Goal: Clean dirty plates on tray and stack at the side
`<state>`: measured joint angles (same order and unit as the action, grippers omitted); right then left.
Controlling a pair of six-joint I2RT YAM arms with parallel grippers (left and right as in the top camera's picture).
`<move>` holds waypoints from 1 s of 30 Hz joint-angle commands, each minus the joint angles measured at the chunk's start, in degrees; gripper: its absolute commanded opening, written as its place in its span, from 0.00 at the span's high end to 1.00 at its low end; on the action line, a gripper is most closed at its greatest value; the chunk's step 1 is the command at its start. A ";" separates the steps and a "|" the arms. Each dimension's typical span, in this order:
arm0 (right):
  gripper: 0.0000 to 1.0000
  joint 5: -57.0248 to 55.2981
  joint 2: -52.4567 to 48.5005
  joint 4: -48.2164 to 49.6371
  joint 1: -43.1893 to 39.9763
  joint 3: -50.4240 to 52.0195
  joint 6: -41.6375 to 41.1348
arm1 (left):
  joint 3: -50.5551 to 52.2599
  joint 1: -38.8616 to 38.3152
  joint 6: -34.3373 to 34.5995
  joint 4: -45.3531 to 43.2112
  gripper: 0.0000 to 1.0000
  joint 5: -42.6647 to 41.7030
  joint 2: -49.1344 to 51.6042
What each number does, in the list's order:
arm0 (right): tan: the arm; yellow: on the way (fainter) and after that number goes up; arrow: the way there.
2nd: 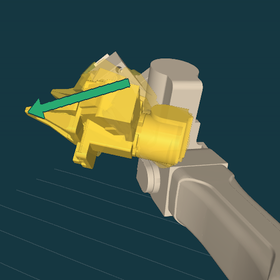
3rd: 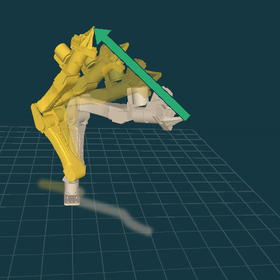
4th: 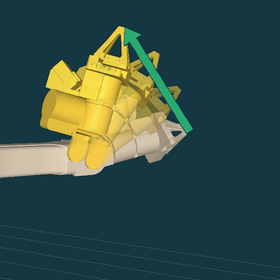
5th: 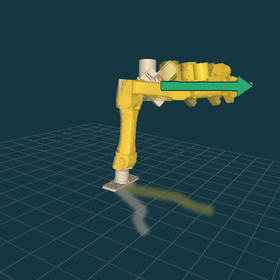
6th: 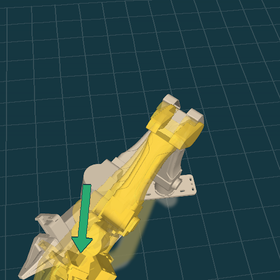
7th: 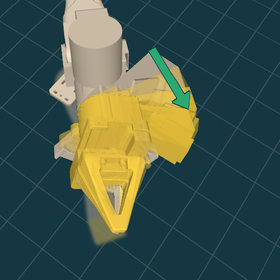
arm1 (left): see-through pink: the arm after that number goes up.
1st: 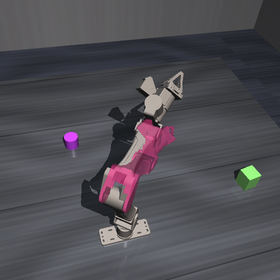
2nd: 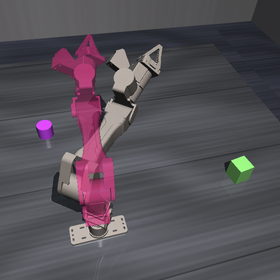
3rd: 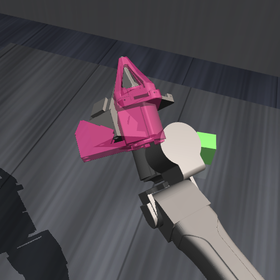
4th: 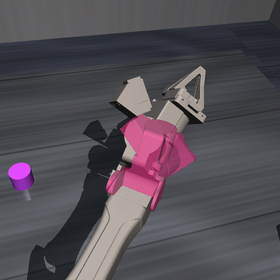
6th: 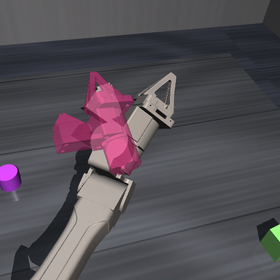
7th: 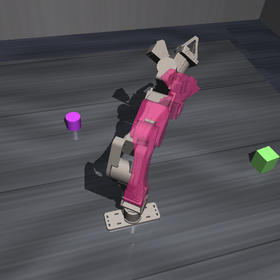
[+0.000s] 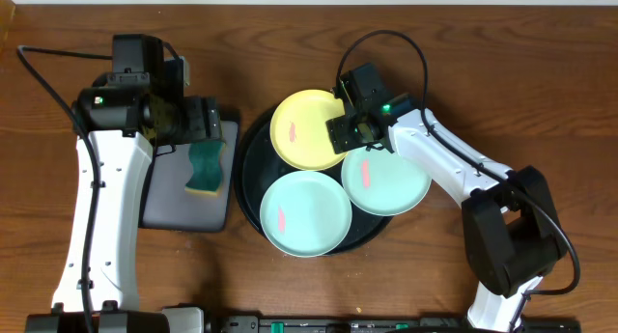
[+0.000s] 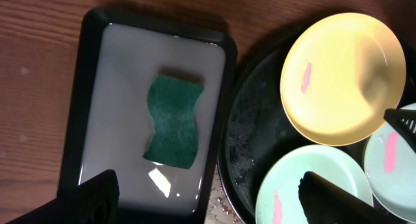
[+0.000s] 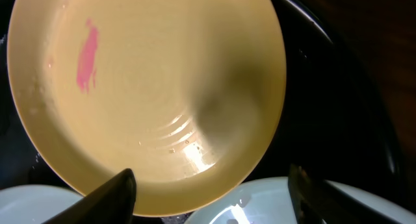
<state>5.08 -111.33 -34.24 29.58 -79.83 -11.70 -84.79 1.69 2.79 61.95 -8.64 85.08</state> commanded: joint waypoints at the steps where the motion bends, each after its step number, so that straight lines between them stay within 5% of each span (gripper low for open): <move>1: 0.14 -0.57 -0.33 -0.02 0.48 -0.68 -0.46 | 0.48 -0.17 -0.11 0.33 0.11 0.31 0.33; 3: 0.01 -0.57 -0.33 -0.04 0.48 -0.68 -0.46 | 0.46 -0.17 -0.13 0.33 0.11 0.31 0.33; 30: 0.01 -0.57 -0.33 -0.02 0.48 -0.68 -0.46 | 0.46 -0.17 -0.11 0.33 0.11 0.31 0.33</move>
<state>4.89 -111.33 -34.44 29.58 -79.83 -11.97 -84.79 1.69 2.76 61.98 -8.64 85.08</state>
